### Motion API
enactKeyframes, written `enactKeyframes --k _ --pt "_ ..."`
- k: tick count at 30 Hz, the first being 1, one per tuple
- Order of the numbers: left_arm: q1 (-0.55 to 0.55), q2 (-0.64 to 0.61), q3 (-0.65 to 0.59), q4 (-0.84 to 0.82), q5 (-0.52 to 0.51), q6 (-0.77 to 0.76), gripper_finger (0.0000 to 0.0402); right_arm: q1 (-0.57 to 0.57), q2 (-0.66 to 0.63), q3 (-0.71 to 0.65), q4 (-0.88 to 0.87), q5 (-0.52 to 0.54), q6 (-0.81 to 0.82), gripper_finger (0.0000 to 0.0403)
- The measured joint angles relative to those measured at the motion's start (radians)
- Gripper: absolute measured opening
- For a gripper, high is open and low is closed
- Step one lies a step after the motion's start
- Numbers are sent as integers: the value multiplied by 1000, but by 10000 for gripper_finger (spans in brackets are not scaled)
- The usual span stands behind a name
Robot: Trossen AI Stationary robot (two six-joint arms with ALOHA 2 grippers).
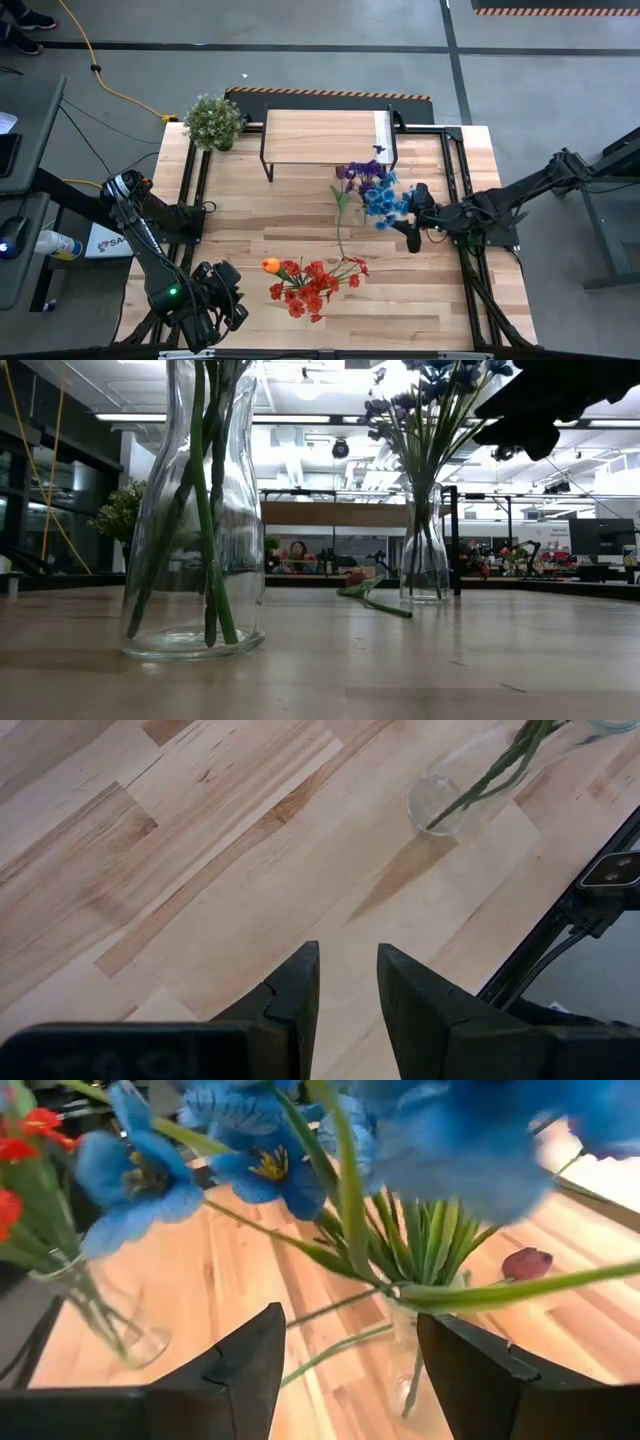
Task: Pick and place flowers into a vace then onto a shelf
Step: Put the blue flowers into the top transparent vase, then put the red flower into the top transparent vase
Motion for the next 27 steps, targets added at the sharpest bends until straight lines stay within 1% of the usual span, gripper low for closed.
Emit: enactKeyframes --k 5,8,11,13,22,27 --pt "0 0 0 0 0 0 138 0 -57 0 -88 -15 5 217" --pt "0 0 0 0 0 0 138 0 -86 0 -148 -18 40 216" --pt "0 0 0 0 0 0 138 0 -111 0 -197 -53 72 212" --pt "0 0 0 1 0 0 138 0 -125 0 -213 -92 86 211" --pt "0 0 0 2 -1 -2 138 0 -152 0 -213 -336 199 210" --pt "0 0 0 6 -5 -11 138 14 -152 0 -164 -436 257 204"
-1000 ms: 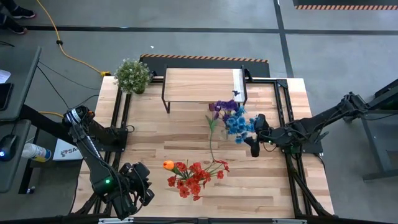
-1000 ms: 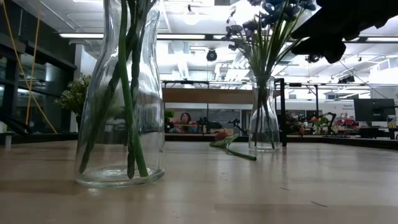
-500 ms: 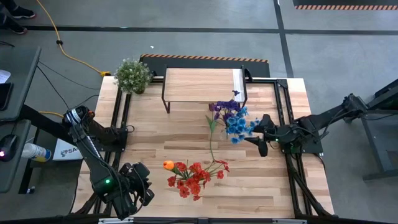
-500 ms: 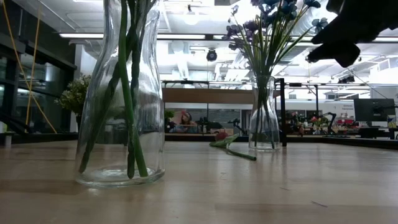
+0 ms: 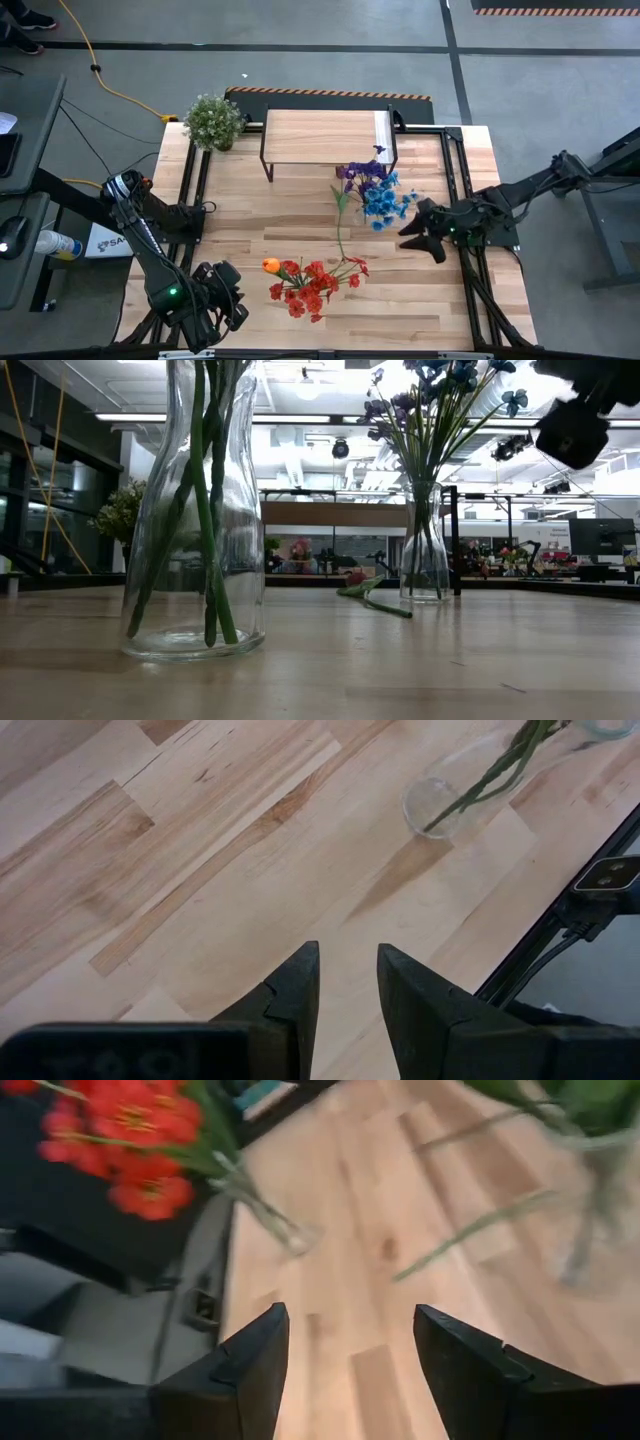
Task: Pick and place flowers into a vace then onto a shelf
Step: Put the red flower into the top transparent vase
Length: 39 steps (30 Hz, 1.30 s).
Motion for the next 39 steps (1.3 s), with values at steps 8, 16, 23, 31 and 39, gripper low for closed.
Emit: enactKeyframes --k 8,16,23,31,39 --pt "0 0 0 4 -44 -8 138 57 0 0 288 -12 -43 204" --pt "0 0 24 -137 -68 -101 138 87 0 0 514 -11 -106 194" --pt "3 -4 160 -405 -196 -102 138 96 0 0 555 -9 -107 185" --pt "142 -119 162 -397 -349 129 138 95 0 0 623 6 -172 185" --pt "375 -224 163 -398 -430 408 138 95 1 0 635 3 -179 177"
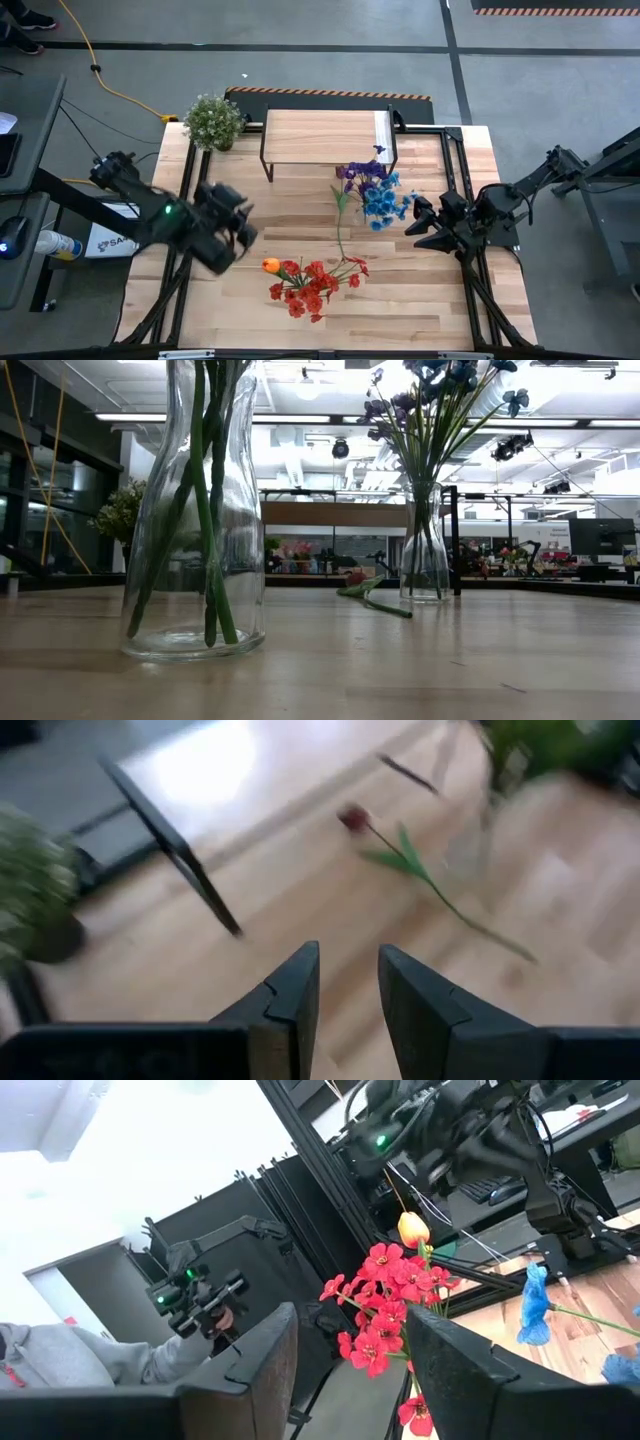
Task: Pick and place flowers into a vace then onto a shelf
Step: Put the red flower into the top transparent vase
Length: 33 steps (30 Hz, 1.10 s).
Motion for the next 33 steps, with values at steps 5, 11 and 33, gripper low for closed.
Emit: enactKeyframes --k 5,11,33 --pt "149 -23 0 8 -39 22 138 0 0 0 4 0 0 172" --pt "339 -23 0 135 -31 15 138 0 -1 0 7 1 0 174" --pt "820 220 0 617 603 247 138 0 -61 0 4 -120 -32 161"
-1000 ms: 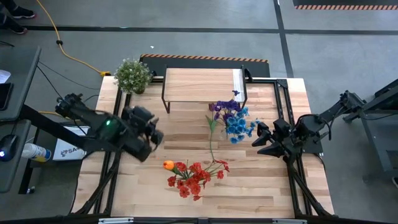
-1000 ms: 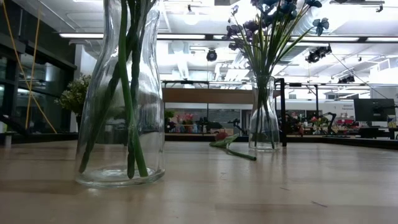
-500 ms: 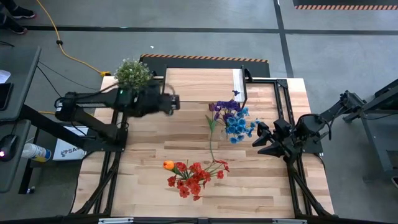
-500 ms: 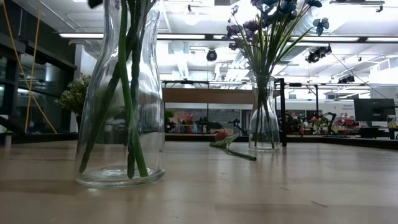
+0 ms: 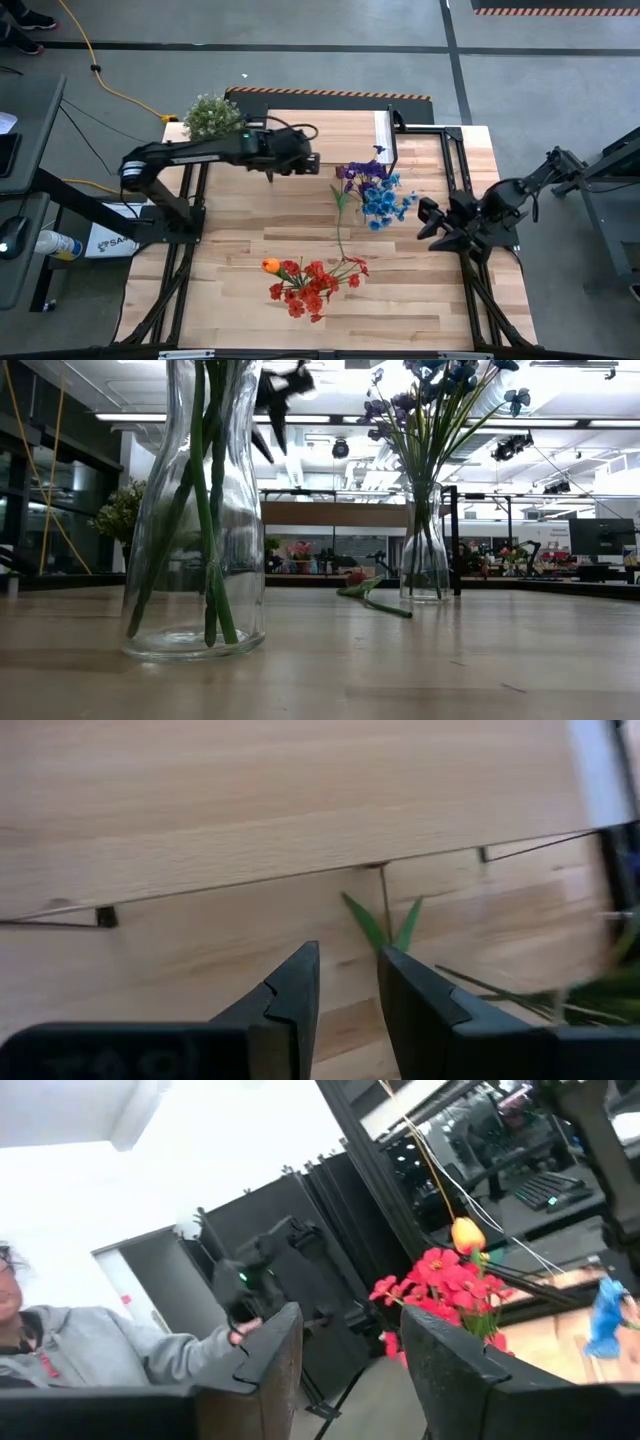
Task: Pick and place flowers into a vace then onto a shelf
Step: Put the red flower into the top transparent vase
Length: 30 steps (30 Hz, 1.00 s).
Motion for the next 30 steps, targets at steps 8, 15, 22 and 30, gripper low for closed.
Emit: enactKeyframes --k 8,15,22,30 --pt "49 137 0 101 124 -4 138 0 -54 0 -6 -45 -21 158" --pt "48 186 -1 107 191 -52 138 0 -87 0 -6 -64 -21 163" --pt "53 186 -1 115 167 -53 138 0 -98 0 -8 -64 -28 156" --pt "92 185 -41 127 185 -56 138 0 -98 0 -13 -64 -28 162"
